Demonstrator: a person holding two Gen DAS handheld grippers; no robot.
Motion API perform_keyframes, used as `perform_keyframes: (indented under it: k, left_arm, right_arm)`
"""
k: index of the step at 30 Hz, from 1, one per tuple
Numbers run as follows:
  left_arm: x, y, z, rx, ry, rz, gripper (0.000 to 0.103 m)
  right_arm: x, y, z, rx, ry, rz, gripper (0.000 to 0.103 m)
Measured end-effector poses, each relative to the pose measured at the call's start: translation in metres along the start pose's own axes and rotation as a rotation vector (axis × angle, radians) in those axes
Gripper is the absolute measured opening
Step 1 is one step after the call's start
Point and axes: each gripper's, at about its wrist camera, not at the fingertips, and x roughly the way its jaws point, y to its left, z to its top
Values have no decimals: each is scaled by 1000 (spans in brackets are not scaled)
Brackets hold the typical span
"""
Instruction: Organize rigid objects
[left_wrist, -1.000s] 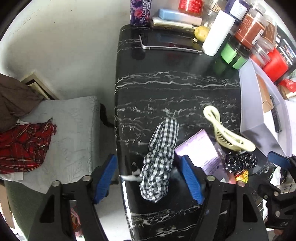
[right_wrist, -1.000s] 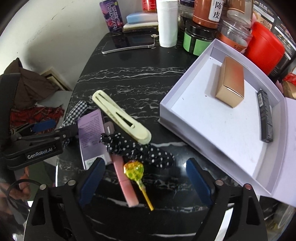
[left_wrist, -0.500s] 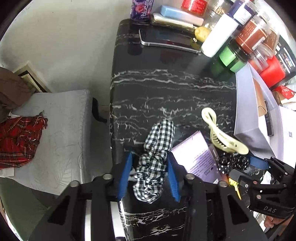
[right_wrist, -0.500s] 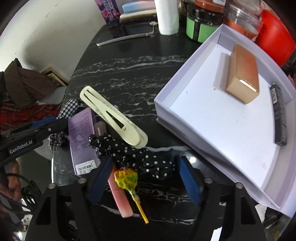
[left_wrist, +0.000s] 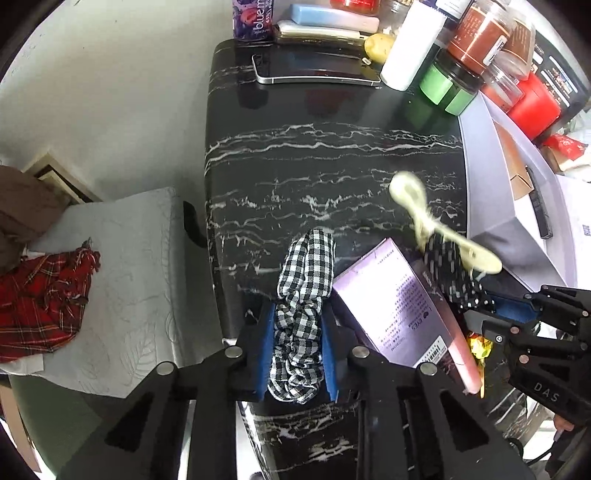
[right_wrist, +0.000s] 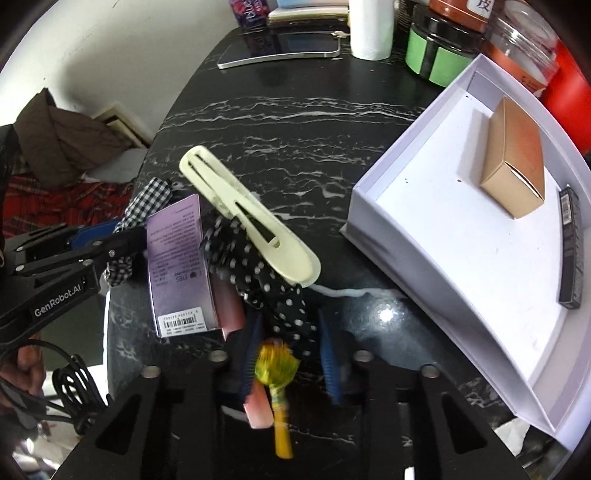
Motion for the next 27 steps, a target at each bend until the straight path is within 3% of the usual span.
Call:
perform_keyframes:
  k: [3, 27]
  left_arm:
    - [-4, 0, -4, -3, 5, -4, 23]
    - [-86, -18, -44, 8, -61, -38, 23]
  right_arm:
    - [-5, 6, -5, -39, -14, -2, 15]
    - [-69, 26, -56, -17, -79, 39, 15]
